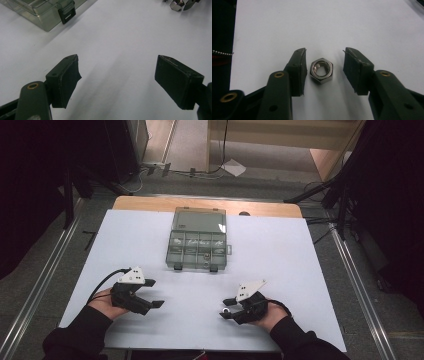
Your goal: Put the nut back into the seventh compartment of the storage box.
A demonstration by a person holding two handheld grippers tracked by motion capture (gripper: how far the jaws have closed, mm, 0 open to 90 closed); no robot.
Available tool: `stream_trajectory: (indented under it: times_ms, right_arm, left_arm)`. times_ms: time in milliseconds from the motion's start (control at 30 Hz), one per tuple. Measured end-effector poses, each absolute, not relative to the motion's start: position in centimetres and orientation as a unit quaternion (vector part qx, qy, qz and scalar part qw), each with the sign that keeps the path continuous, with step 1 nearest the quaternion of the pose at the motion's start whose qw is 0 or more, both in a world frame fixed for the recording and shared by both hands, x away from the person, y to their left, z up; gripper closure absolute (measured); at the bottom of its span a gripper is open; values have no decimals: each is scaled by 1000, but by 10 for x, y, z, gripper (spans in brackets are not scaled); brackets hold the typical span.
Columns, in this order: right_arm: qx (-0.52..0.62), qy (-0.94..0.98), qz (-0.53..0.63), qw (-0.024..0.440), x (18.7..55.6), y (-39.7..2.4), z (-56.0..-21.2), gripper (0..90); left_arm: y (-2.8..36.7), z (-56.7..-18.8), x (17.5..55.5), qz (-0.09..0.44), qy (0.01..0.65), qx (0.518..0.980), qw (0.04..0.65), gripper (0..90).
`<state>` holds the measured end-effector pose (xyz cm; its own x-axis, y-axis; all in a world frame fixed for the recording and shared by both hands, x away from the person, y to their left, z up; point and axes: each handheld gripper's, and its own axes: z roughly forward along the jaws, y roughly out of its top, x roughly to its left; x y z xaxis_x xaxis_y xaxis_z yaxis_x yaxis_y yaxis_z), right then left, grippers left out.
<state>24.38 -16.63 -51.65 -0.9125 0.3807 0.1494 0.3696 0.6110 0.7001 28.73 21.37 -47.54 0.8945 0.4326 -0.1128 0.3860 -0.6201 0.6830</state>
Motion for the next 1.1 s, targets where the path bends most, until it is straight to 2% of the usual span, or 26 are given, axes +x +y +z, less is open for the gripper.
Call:
stream_trajectory:
  times_ms: [200, 800, 1100]
  right_arm:
    - [201, 902, 380, 25, 240, -165, -516, 695]
    - [223, 897, 383, -17, 250, -163, -511, 714]
    - [227, 890, 395, -17, 255, -160, -505, 714]
  left_arm:
    - [215, -474, 288, 31, 226, 903, 364, 197]
    - [213, -476, 287, 29, 225, 901, 370, 197]
    - [213, -476, 287, 29, 226, 902, 366, 197]
